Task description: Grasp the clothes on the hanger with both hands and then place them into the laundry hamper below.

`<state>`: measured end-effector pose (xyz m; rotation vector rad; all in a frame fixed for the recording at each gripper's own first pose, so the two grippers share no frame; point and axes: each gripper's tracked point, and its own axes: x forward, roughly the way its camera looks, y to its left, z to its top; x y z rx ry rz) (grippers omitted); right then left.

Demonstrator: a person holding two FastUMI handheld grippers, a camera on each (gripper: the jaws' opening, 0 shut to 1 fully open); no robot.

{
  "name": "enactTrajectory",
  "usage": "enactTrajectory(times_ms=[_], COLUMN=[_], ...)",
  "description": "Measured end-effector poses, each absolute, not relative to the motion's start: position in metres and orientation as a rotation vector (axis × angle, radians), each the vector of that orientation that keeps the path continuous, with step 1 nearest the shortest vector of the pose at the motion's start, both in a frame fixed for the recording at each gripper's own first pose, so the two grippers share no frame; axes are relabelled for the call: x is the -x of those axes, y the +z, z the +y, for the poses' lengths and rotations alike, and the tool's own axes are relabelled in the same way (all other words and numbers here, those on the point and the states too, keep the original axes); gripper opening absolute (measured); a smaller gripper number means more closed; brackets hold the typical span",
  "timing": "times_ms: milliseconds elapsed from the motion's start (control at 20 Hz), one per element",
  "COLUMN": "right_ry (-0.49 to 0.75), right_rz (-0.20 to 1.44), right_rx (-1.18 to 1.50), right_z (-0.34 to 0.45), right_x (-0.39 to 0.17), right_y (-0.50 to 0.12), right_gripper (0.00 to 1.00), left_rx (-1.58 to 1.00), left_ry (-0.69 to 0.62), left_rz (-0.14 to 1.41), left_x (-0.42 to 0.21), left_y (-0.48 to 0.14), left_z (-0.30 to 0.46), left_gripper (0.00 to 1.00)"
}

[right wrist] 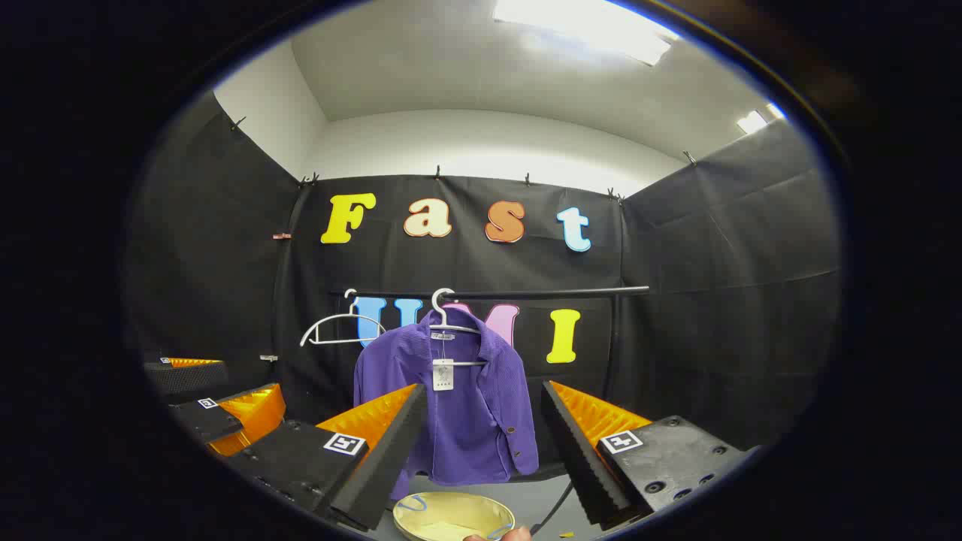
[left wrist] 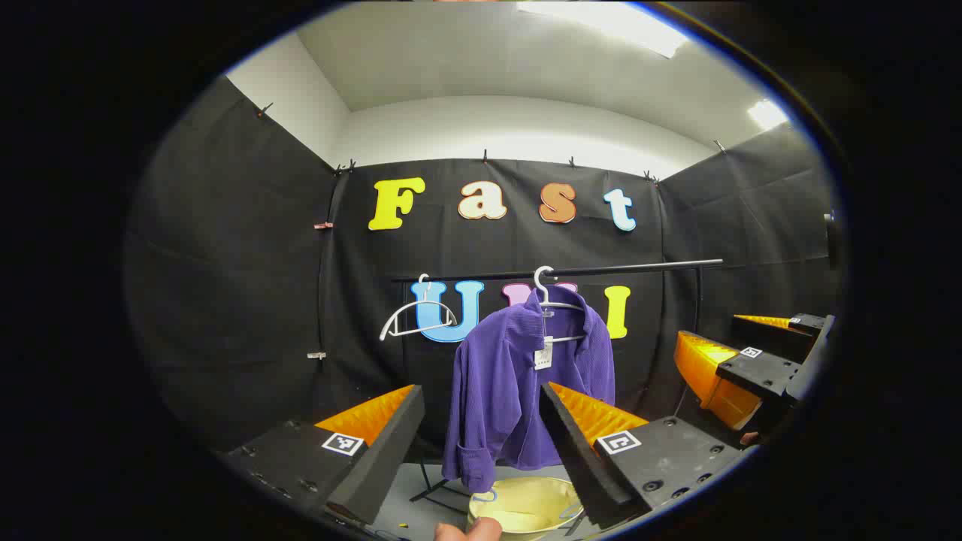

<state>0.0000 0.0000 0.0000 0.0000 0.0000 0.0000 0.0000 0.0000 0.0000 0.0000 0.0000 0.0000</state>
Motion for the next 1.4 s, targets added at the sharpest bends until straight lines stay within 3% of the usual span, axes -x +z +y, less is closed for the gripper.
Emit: enactTrajectory(times_ms=[850, 1400], right_ry=[-0.012, -0.079], right_rz=[-0.005, 0.035], right_rx=[0.001, 0.01], right_z=[0.003, -0.002], right_x=[0.001, -0.029], right_y=[0.004, -0.013], right_gripper=[0.97, 0.97], left_rx=[-0.02, -0.023], left_ry=[0.016, -0.049], left_rz=[-0.011, 0.001], left_x=[0.003, -0.031], left_y=[0.004, -0.005], left_z=[0.0, 0.003], left_gripper=[0.96, 0.97])
